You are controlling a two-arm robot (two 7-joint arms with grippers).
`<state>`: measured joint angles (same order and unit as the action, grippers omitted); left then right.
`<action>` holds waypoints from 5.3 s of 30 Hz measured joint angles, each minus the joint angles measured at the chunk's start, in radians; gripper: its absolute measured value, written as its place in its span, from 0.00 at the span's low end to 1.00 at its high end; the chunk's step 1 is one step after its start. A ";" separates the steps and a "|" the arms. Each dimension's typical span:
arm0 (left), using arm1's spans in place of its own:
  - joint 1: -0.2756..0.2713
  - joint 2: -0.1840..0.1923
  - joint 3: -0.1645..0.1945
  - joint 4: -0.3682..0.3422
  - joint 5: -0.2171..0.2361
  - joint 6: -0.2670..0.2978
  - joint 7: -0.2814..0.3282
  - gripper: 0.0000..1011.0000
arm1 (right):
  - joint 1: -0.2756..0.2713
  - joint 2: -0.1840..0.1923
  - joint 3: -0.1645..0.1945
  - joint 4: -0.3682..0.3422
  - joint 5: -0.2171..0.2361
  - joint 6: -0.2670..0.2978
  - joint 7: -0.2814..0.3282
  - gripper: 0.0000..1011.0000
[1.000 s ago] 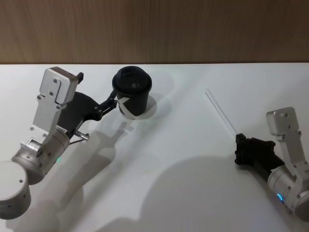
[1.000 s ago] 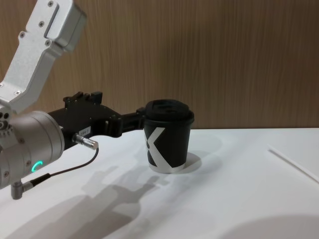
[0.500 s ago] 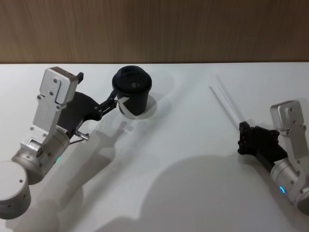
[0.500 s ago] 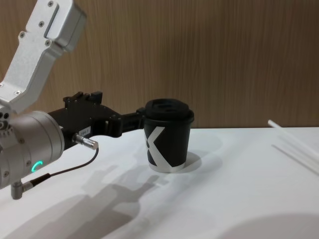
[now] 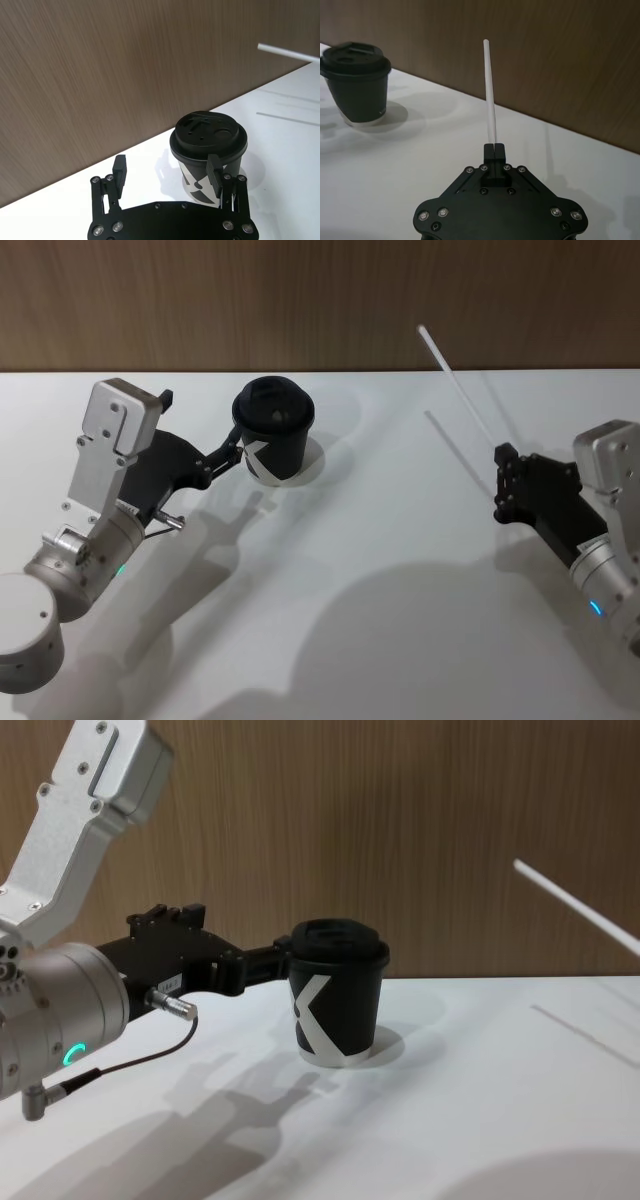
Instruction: Pick up the straw with one hand, pass it to the other hand, and insert it into the cup.
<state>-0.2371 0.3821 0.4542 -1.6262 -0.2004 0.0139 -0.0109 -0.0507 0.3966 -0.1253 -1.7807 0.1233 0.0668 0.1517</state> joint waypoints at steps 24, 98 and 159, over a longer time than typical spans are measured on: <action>0.000 0.000 0.000 0.000 0.000 0.000 0.000 0.99 | 0.011 0.077 -0.036 -0.105 0.046 -0.208 0.205 0.00; 0.083 0.099 -0.189 -0.188 -0.391 -0.044 -0.336 0.99 | 0.090 0.088 -0.189 -0.231 0.104 -0.262 0.332 0.00; -0.029 0.110 -0.169 -0.078 -0.905 0.014 -0.881 0.99 | 0.090 0.088 -0.189 -0.231 0.104 -0.262 0.332 0.00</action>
<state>-0.2656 0.4923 0.2854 -1.7037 -1.1051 0.0280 -0.8915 0.0394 0.4846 -0.3146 -2.0117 0.2269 -0.1955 0.4837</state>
